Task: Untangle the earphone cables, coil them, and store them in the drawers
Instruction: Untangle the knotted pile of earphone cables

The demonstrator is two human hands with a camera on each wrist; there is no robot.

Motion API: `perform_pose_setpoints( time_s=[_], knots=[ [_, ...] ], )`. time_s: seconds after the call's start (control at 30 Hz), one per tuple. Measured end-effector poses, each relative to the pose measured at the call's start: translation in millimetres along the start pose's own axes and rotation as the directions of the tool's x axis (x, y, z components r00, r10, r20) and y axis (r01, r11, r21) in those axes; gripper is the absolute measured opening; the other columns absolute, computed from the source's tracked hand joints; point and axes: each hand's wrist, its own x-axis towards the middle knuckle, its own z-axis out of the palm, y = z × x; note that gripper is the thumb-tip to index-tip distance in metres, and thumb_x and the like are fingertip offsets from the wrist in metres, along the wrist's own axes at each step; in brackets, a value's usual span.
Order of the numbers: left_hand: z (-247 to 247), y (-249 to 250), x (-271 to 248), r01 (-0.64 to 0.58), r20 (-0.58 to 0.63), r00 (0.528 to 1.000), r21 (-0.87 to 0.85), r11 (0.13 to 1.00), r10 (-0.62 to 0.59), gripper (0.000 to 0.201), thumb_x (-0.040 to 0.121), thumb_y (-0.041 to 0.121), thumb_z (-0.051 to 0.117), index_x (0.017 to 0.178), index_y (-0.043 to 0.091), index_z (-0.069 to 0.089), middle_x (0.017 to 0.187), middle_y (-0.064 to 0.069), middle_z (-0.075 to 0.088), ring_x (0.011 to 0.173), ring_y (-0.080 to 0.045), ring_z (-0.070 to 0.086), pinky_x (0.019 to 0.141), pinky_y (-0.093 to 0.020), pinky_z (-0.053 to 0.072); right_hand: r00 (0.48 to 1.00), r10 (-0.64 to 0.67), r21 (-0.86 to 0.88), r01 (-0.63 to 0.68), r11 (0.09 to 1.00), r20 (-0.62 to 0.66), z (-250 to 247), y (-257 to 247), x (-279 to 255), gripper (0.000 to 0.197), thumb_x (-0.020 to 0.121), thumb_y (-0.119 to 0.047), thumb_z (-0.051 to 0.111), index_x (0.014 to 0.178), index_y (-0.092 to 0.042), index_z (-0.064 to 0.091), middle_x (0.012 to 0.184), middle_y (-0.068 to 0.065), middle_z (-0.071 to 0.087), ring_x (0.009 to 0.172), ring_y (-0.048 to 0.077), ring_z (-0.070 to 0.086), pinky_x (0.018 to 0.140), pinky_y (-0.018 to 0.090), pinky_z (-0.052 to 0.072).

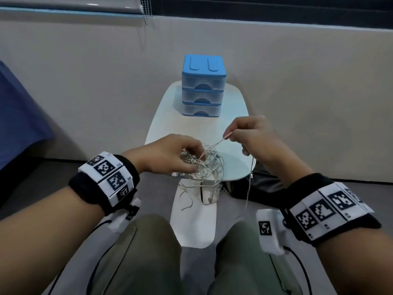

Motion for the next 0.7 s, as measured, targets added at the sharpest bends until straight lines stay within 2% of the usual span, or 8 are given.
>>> perform_pose_setpoints(
  time_s=[0.03,0.1,0.2,0.3,0.43,0.53,0.6,0.7],
  knots=[
    [3,-4,-1,-0.008,-0.013,1.000,0.040,0.999,0.009,0.024,0.083,0.016,0.083,0.103,0.022,0.071,0.100,0.012,0.069,0.096,-0.006,0.064,0.087,-0.016,0.047,1.000,0.000,0.052,-0.001,0.999,0.020,-2,1,0,0.016,0.084,0.003,0.061,0.078,-0.004,0.074,0.048,-0.014,0.047,0.049,0.006,0.037,0.054,0.025,0.030],
    [7,-10,0,-0.021,-0.062,0.998,0.073,0.997,0.025,0.022,0.082,0.014,0.083,0.095,0.022,0.068,0.093,0.012,0.067,0.089,-0.007,0.062,0.081,-0.017,0.045,0.999,-0.023,0.136,0.017,0.991,0.043,-4,3,-1,0.011,0.085,0.000,0.066,0.077,-0.003,0.074,0.051,-0.007,0.041,0.054,0.014,0.031,0.055,0.030,0.025],
    [7,-14,6,-0.026,-0.156,0.987,0.029,0.999,0.030,0.015,0.083,0.010,0.081,0.087,0.019,0.069,0.087,0.008,0.070,0.083,-0.010,0.066,0.077,-0.023,0.050,0.998,-0.060,0.123,0.056,0.991,0.027,-3,9,2,0.012,0.089,-0.005,0.072,0.077,-0.004,0.074,0.053,-0.003,0.046,0.052,0.011,0.033,0.052,0.025,0.028],
    [9,-14,17,-0.006,-0.272,0.962,-0.041,0.999,-0.005,0.008,0.087,0.014,0.081,0.089,0.017,0.074,0.086,0.007,0.074,0.082,-0.012,0.070,0.079,-0.030,0.056,0.999,-0.047,0.092,0.049,0.995,-0.020,0,19,10,0.010,0.090,-0.011,0.074,0.082,-0.005,0.076,0.059,0.009,0.047,0.051,0.010,0.039,0.052,0.026,0.034],
    [25,-17,32,0.034,-0.415,0.906,-0.116,0.993,-0.079,0.008,0.088,0.017,0.080,0.096,0.016,0.078,0.089,0.004,0.075,0.085,-0.014,0.070,0.082,-0.036,0.057,1.000,-0.028,0.185,0.028,0.982,-0.001,9,29,18,0.014,0.094,-0.016,0.073,0.091,-0.003,0.076,0.057,0.002,0.051,0.050,0.006,0.044,0.050,0.018,0.036],
    [34,-17,39,0.049,-0.441,0.891,-0.151,0.987,-0.111,0.011,0.090,0.018,0.079,0.101,0.018,0.078,0.091,0.005,0.075,0.085,-0.009,0.069,0.079,-0.026,0.054,1.000,-0.030,0.237,0.029,0.971,0.001,18,40,23,0.016,0.094,-0.022,0.073,0.092,-0.006,0.078,0.058,-0.003,0.048,0.053,0.006,0.040,0.052,0.016,0.034],
    [38,-16,39,0.063,-0.474,0.867,-0.204,0.977,-0.155,0.017,0.089,0.017,0.079,0.105,0.022,0.072,0.089,0.006,0.073,0.080,-0.005,0.067,0.075,-0.020,0.052,0.999,0.012,0.269,-0.004,0.963,-0.029,25,51,26,0.015,0.097,-0.018,0.069,0.092,-0.007,0.077,0.054,-0.016,0.051,0.051,-0.001,0.044,0.055,0.013,0.035],
    [47,-15,38,0.081,-0.477,0.853,-0.276,0.958,-0.210,0.023,0.090,0.016,0.076,0.104,0.025,0.060,0.087,0.005,0.069,0.075,-0.006,0.062,0.071,-0.022,0.051,0.995,0.080,0.267,-0.064,0.962,-0.052,32,65,27,0.022,0.102,-0.016,0.060,0.087,-0.010,0.074,0.049,-0.022,0.052,0.049,-0.004,0.049,0.058,0.015,0.033]
  ],
)
